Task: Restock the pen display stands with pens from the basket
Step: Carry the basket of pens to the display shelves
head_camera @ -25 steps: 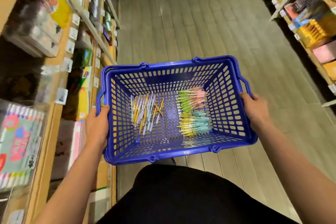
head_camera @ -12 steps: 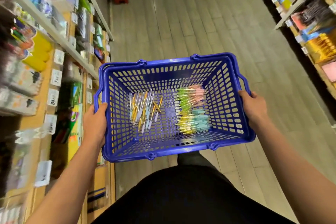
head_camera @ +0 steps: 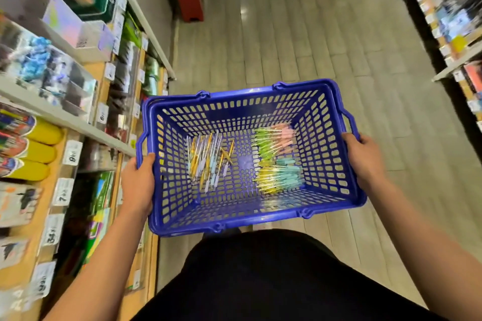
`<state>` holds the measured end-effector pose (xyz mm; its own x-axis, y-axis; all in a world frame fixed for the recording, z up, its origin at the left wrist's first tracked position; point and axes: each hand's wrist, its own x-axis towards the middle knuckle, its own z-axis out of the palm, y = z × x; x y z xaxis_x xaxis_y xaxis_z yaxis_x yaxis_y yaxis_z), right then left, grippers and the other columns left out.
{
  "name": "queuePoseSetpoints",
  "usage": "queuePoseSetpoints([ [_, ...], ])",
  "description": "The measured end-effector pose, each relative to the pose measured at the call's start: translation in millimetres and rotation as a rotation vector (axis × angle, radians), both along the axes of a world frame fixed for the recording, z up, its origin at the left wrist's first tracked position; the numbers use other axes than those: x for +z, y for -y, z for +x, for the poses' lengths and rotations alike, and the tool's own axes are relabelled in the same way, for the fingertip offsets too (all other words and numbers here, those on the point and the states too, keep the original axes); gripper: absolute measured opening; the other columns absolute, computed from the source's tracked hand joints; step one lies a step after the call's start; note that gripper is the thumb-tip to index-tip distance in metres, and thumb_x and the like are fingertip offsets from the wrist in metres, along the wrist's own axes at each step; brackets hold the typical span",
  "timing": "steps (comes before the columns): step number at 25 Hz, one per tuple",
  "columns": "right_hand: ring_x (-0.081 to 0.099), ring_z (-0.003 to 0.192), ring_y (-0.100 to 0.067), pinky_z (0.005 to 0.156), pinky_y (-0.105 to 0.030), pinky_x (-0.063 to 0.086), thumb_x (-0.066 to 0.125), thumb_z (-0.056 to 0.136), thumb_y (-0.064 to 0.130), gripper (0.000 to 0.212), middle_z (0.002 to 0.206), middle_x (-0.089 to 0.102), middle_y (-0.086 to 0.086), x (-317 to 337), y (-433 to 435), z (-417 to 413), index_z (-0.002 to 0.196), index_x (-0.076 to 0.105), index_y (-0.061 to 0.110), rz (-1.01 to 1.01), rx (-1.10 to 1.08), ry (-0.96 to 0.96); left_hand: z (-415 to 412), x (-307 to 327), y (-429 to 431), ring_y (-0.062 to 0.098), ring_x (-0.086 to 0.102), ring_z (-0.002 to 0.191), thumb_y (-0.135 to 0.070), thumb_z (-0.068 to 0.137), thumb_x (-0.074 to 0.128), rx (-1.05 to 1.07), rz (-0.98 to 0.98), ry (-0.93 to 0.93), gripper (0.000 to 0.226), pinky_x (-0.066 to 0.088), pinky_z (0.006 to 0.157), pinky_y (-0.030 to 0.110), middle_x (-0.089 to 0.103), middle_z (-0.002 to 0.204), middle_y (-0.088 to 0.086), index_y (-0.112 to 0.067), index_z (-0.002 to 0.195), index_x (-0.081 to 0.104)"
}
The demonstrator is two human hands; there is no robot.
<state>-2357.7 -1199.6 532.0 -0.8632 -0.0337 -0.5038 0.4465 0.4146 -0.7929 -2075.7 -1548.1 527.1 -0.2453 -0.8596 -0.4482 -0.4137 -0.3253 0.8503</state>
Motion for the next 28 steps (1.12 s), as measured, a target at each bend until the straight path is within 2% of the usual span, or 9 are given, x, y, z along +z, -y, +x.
queuePoseSetpoints([
  [3,0.077,0.072,-0.027,0.066,-0.045,0.064,0.063,0.083,0.046,0.029,0.083,0.078,-0.005,-0.4,39.6,-56.7,0.098,0.067,0.022,-0.023,0.031,-0.025,-41.6,-0.6,33.9,0.038,0.074,0.092,-0.043,0.085,0.067,0.051,0.028,-0.026,0.016,0.058,0.085,0.063,0.078,0.096,0.011,-0.027,0.086,0.066],
  [5,0.077,0.072,-0.026,0.069,-0.045,0.064,0.063,0.085,0.046,0.026,0.083,0.078,-0.004,-5.4,69.8,-93.5,0.098,0.066,0.023,-0.019,0.04,-0.025,-70.9,-4.8,61.8,0.04,0.074,0.091,-0.047,0.08,0.068,0.071,0.023,-0.01,0.022,0.057,0.083,0.065,0.077,0.096,0.014,-0.025,0.087,0.065],
  [12,0.077,0.069,-0.026,0.064,-0.041,0.064,0.064,0.09,0.042,0.021,0.081,0.078,-0.006,-19.5,191.0,-206.2,0.097,0.062,0.022,-0.009,0.083,-0.016,-170.0,-25.8,167.8,0.024,0.073,0.07,-0.04,0.084,0.067,0.105,0.022,-0.03,0.016,0.061,0.078,0.055,0.077,0.077,0.002,-0.034,0.07,0.07],
  [15,0.076,0.067,-0.026,0.065,-0.043,0.064,0.063,0.09,0.044,0.022,0.079,0.078,-0.005,-11.1,256.2,-261.7,0.097,0.061,0.023,0.023,0.106,-0.019,-214.3,-23.7,219.4,0.027,0.076,0.076,-0.042,0.083,0.067,0.153,0.067,-0.033,0.01,0.062,0.079,0.053,0.078,0.084,0.005,-0.034,0.079,0.071],
  [18,0.076,0.063,-0.022,0.061,-0.038,0.062,0.061,0.089,0.048,0.02,0.074,0.077,0.001,-5.2,323.6,-311.5,0.094,0.059,0.028,0.078,0.183,-0.022,-241.0,-28.7,261.5,0.032,0.075,0.085,-0.047,0.08,0.066,0.216,0.073,0.024,0.023,0.06,0.083,0.056,0.078,0.09,0.006,-0.026,0.088,0.07],
  [21,0.073,0.063,-0.019,0.057,-0.036,0.06,0.062,0.09,0.038,0.017,0.072,0.076,0.001,-8.3,380.5,-352.3,0.093,0.064,0.021,0.061,0.249,-0.058,-258.4,-28.9,287.6,0.035,0.074,0.087,-0.047,0.079,0.063,0.263,0.034,0.059,0.026,0.058,0.084,0.057,0.077,0.087,0.006,-0.024,0.088,0.071],
  [24,0.073,0.057,-0.012,0.043,-0.022,0.052,0.062,0.088,0.038,0.014,0.069,0.075,0.008,-5.4,445.0,-391.8,0.09,0.066,0.025,0.05,0.354,-0.069,-271.1,-29.9,305.2,0.035,0.074,0.085,-0.045,0.081,0.062,0.379,0.037,0.055,0.021,0.058,0.084,0.058,0.078,0.086,0.005,-0.029,0.088,0.073],
  [26,0.074,0.061,-0.015,0.048,-0.025,0.055,0.061,0.085,0.042,0.016,0.073,0.077,0.006,-9.3,487.4,-418.0,0.091,0.067,0.028,0.065,0.461,-0.065,-278.5,-32.3,310.7,0.032,0.074,0.081,-0.045,0.081,0.062,0.491,0.053,0.045,0.013,0.06,0.081,0.054,0.078,0.079,-0.001,-0.039,0.084,0.074],
  [28,0.076,0.068,-0.022,0.06,-0.036,0.062,0.062,0.082,0.042,0.015,0.076,0.078,0.002,-18.2,526.7,-435.9,0.086,0.069,0.03,0.06,0.56,-0.047,-283.8,-33.6,311.7,0.027,0.072,0.076,-0.041,0.082,0.063,0.6,0.032,0.03,0.011,0.058,0.078,0.048,0.076,0.072,-0.008,-0.043,0.08,0.074],
])
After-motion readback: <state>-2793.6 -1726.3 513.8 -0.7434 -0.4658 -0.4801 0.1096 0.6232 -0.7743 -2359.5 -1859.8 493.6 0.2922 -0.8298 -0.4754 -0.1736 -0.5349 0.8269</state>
